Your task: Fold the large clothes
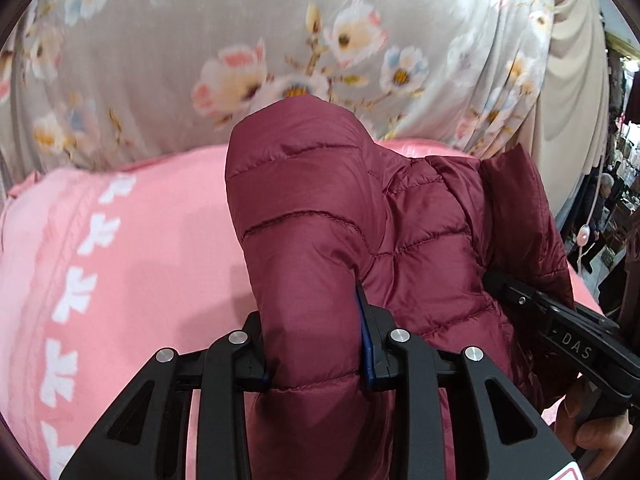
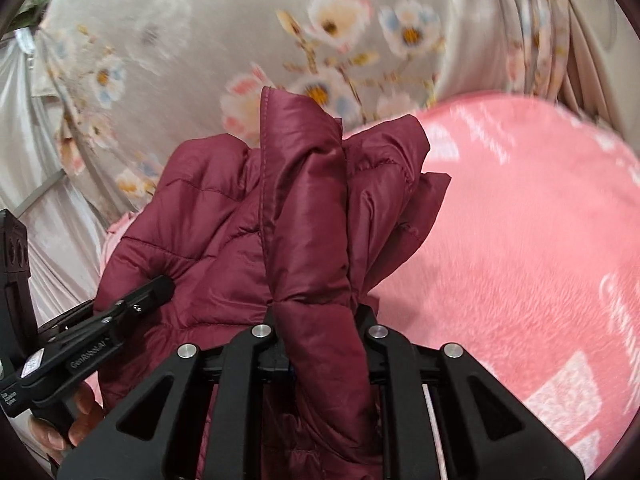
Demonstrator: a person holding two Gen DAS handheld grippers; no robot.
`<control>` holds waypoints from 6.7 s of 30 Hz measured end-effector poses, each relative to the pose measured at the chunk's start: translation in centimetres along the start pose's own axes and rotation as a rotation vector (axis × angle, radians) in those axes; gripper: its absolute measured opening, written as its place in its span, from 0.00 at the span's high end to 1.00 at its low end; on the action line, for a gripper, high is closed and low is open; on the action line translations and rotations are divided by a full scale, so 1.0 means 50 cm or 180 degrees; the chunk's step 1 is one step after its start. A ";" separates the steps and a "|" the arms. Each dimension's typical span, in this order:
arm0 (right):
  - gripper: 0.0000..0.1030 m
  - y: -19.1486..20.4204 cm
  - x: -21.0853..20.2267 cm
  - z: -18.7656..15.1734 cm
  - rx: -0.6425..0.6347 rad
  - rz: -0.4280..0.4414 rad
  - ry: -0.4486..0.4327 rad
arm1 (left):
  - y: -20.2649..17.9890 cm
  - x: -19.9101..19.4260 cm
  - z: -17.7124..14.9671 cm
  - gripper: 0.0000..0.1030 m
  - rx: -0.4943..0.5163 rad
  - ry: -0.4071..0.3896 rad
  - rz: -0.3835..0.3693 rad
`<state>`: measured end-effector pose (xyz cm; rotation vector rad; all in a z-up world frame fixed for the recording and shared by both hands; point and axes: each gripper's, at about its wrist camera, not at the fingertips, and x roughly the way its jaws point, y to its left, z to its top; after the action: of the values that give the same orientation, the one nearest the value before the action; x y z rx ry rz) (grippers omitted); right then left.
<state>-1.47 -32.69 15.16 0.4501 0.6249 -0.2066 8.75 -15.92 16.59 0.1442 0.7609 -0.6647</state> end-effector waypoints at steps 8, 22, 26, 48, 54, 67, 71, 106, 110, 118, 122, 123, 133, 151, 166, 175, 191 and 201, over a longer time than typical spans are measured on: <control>0.87 0.084 -0.020 0.038 -0.0187 0.0105 -0.0198 | 0.064 -0.058 0.028 0.73 0.0003 -0.0299 -0.0069; 0.87 0.251 0.268 0.037 -0.0317 0.0350 0.0091 | 0.338 0.066 0.035 0.73 0.0011 -0.0360 0.0229; 0.87 0.274 0.355 0.022 -0.0347 0.0360 0.0198 | 0.418 0.139 0.017 0.73 -0.0055 -0.0263 0.0298; 0.52 0.223 0.464 0.000 -0.0195 -0.0105 0.0377 | 0.560 0.248 -0.025 0.44 -0.0451 0.0174 0.1019; 0.69 0.297 0.411 0.069 -0.0574 -0.0298 0.0060 | 0.515 0.195 0.048 0.43 -0.0362 0.0051 0.1339; 0.69 0.326 0.594 0.039 -0.0734 -0.0514 0.0384 | 0.504 0.365 0.059 0.42 -0.0484 0.0472 0.1445; 0.69 0.307 0.629 0.012 -0.0743 -0.0526 0.0434 | 0.492 0.388 0.040 0.40 -0.0329 0.0379 0.1593; 0.67 0.291 0.666 -0.021 -0.0775 -0.0551 0.0348 | 0.497 0.437 0.006 0.27 -0.0311 0.0120 0.1747; 0.62 0.292 0.665 -0.018 -0.0773 -0.0590 0.0332 | 0.497 0.434 0.006 0.25 -0.0320 0.0112 0.1762; 0.55 0.277 0.519 -0.031 -0.0873 -0.0381 0.0391 | 0.494 0.302 -0.037 0.22 -0.0395 0.0188 0.1595; 0.53 0.281 0.521 -0.073 -0.1106 -0.0496 0.0641 | 0.480 0.257 -0.070 0.22 -0.0351 0.0355 0.1612; 0.52 0.278 0.518 -0.080 -0.1109 -0.0566 0.0662 | 0.477 0.251 -0.078 0.22 -0.0359 0.0412 0.1630; 0.40 0.297 0.379 -0.163 -0.1071 -0.0722 0.0466 | 0.421 0.166 -0.142 0.23 -0.0400 0.0464 0.1638; 0.10 0.266 0.239 -0.306 -0.0982 -0.0667 0.0303 | 0.318 0.118 -0.310 0.23 -0.0549 0.0410 0.1812; 0.08 0.269 0.233 -0.315 -0.1010 -0.0695 0.0234 | 0.291 0.111 -0.314 0.23 -0.0420 0.0294 0.1919; 0.08 0.278 0.231 -0.316 -0.1101 -0.0668 0.0213 | 0.293 0.102 -0.322 0.24 -0.0493 0.0306 0.1985; 0.08 0.282 0.226 -0.318 -0.1107 -0.0621 0.0192 | 0.282 0.088 -0.336 0.25 -0.0481 0.0336 0.2053; 0.08 0.282 0.225 -0.318 -0.1111 -0.0617 0.0187 | 0.283 0.087 -0.335 0.25 -0.0477 0.0331 0.2058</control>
<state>3.76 -13.41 1.75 0.0586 0.7463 -0.2632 9.72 -1.08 -0.11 0.2738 0.8036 0.0138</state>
